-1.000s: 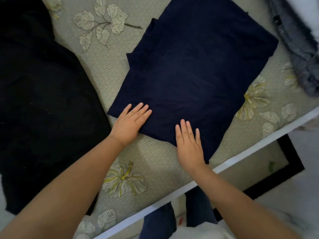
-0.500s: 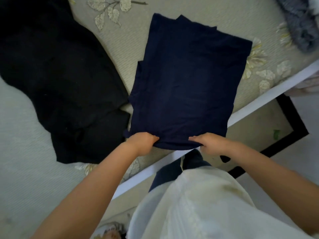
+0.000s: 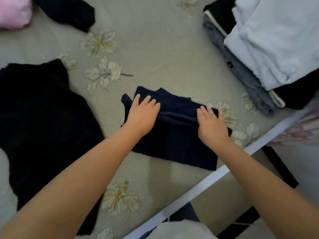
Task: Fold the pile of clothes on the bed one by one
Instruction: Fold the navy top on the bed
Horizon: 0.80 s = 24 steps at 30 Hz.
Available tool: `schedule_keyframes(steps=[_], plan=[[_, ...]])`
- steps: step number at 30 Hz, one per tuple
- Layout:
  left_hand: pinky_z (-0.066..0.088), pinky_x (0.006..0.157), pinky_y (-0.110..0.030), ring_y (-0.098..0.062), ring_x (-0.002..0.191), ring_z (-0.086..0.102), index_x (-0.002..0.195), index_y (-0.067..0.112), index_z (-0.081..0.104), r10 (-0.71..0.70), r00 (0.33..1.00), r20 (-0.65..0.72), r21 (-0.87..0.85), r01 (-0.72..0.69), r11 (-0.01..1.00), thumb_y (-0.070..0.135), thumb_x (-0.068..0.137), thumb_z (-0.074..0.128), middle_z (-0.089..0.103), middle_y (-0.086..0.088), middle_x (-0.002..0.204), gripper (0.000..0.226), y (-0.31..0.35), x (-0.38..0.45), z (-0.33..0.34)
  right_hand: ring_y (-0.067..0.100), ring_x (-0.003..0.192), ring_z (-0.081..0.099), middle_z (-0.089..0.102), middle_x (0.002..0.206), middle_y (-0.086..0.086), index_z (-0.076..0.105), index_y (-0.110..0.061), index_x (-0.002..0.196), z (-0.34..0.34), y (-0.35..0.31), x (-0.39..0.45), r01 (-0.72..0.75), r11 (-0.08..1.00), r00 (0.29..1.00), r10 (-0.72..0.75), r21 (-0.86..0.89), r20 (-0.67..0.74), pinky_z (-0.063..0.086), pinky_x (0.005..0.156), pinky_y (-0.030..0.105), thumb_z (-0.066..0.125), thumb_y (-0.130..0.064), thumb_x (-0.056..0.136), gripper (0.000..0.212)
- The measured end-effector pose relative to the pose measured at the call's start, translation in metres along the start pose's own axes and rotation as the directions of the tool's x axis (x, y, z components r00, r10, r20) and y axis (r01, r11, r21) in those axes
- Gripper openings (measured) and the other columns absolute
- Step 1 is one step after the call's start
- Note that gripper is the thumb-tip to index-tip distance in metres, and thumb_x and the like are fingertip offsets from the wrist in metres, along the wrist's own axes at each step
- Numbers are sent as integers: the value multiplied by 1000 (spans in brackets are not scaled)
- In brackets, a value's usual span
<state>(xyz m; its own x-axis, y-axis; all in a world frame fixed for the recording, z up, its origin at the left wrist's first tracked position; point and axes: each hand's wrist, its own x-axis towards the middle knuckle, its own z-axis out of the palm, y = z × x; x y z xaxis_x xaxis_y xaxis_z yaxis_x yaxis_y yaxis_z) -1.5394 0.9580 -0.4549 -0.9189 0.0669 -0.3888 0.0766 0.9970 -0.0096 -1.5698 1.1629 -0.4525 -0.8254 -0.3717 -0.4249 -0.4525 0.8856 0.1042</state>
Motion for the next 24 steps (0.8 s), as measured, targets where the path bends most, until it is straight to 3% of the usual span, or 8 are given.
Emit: schedule_keyframes(steps=[3, 7, 10, 13, 17, 20, 22, 24], plan=[[-5, 112, -47, -24, 139, 18, 126, 15, 47, -32, 999, 38, 8, 32, 999, 14, 92, 37, 42, -6, 140, 35, 4, 46, 8, 20, 141, 13, 29, 148, 6, 26, -5, 140, 11, 14, 40, -53, 997, 999, 52, 58, 8, -9, 110, 53, 37, -6, 88, 53], [2, 113, -47, -25, 133, 28, 124, 10, 47, -80, 994, 76, 2, 80, 997, 14, 90, 39, 49, -9, 131, 36, 6, 89, 18, 24, 142, 12, 38, 142, 8, 37, -3, 133, 27, 26, 76, -74, 989, 995, 64, 129, 81, -12, 109, 54, 38, -6, 87, 46], [10, 111, -44, -27, 116, 45, 116, 5, 50, -146, 989, -26, -111, 142, 984, 9, 87, 38, 57, -12, 117, 32, 5, 112, 28, 25, 136, 24, 51, 125, 8, 48, -4, 119, 42, 32, 92, -101, 968, 995, 94, 229, 42, -7, 110, 53, 39, -7, 86, 34], [21, 105, -40, -30, 106, 52, 116, 3, 53, -236, 962, -138, -276, 192, 942, 4, 86, 38, 60, -14, 112, 33, -3, 120, 36, 24, 121, 40, 53, 122, 7, 46, -7, 123, 54, 37, 100, -112, 941, 993, 116, 321, 9, 3, 111, 51, 41, -18, 90, 35], [10, 113, -43, -26, 136, 26, 138, 5, 34, 15, 995, -94, -267, -40, 963, 10, 89, 41, 33, -13, 146, 50, -15, 122, 45, 26, 113, 48, 57, 118, 7, 49, -10, 121, 54, 47, 108, -76, 951, 996, 84, 300, -14, 10, 108, 50, 42, -53, 87, 56], [-3, 113, -43, -22, 142, 3, 145, 8, 14, 135, 991, 9, -128, -132, 983, 18, 89, 41, 9, -9, 154, 63, -21, 126, 47, 24, 113, 49, 57, 118, 5, 48, -11, 123, 54, 43, 112, -28, 970, 1000, 27, 241, 9, 7, 109, 49, 44, -54, 86, 57], [3, 114, -38, -22, 141, 8, 146, 8, 8, 233, 965, 119, -63, -227, 972, 17, 89, 40, 12, -9, 154, 66, -19, 130, 46, 23, 110, 50, 58, 116, 4, 50, -11, 120, 54, 34, 110, -36, 973, 999, 35, 230, 6, 13, 108, 47, 43, -47, 89, 48], [12, 113, -34, -23, 138, 18, 146, 6, 6, 235, 957, 171, -48, -230, 972, 15, 90, 38, 20, -11, 151, 65, -13, 130, 43, 22, 107, 51, 58, 113, 5, 52, -10, 115, 54, 25, 108, -60, 971, 998, 59, 233, 13, 18, 105, 44, 43, -42, 91, 41]])
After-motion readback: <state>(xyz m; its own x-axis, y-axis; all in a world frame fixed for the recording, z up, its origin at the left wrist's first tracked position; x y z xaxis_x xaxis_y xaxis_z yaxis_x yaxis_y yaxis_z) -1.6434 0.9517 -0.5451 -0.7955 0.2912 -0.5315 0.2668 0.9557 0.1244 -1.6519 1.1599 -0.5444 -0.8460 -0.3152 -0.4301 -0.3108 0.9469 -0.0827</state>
